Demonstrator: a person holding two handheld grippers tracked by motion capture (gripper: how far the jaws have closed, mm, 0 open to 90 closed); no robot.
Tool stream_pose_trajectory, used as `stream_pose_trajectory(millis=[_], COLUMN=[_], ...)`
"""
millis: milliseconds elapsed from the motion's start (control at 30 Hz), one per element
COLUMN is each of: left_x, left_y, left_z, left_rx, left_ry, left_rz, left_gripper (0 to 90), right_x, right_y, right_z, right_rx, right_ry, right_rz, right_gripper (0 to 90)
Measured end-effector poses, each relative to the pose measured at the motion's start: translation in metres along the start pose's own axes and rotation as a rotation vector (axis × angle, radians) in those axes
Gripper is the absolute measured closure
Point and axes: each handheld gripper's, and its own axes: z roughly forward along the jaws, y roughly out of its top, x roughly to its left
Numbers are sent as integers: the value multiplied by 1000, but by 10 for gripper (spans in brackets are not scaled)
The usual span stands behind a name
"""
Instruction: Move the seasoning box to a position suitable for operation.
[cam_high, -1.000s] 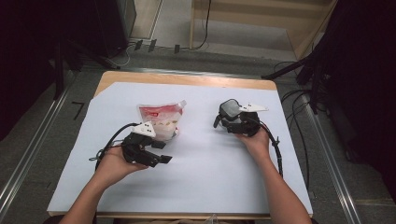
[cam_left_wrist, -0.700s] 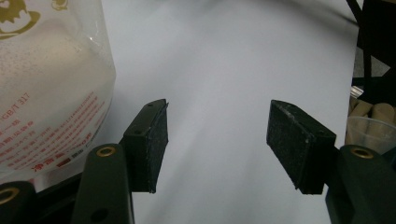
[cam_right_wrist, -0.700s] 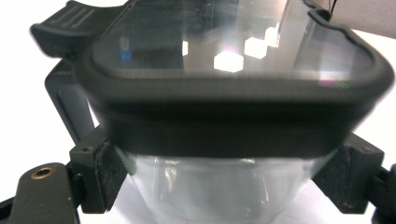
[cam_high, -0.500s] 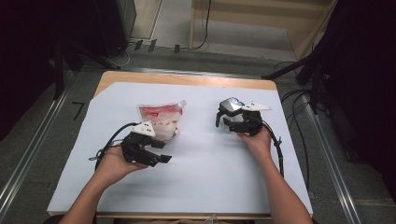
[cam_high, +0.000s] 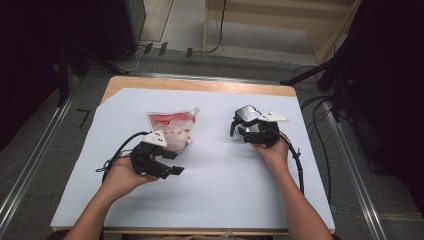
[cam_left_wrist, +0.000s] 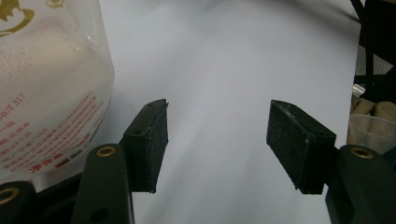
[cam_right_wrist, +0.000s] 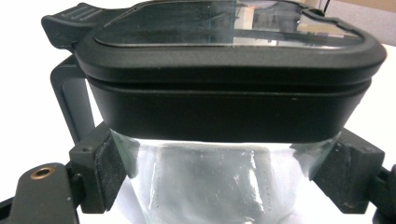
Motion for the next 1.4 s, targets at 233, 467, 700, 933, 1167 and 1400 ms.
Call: stream_pose_trajectory(millis=[233, 467, 700, 933, 1167, 1400], left_x=[0, 0, -1, -1, 1, 1], left_y=[0, 0, 0, 0, 0, 1], left_z=[-1, 0, 2, 1, 0, -1], left_rx=[2, 11, 3, 2, -2, -8], left_ry=[5, 4, -2, 1, 1, -5], left_rz=[-4, 5, 0, -2, -4, -2], left_gripper=[396, 395, 395, 396, 396, 395], right_x=[6, 12, 13, 12, 18, 23], right_y=[-3, -2, -1, 2, 8, 14], right_z=[7, 10, 13, 11, 2, -11], right_rx=[19, -12, -29, -23, -76, -75], right_ry=[-23, -70, -80, -91, -95, -48], right_rz=[-18, -15, 37, 75, 36, 53], right_gripper=[121, 119, 123, 142, 146, 147])
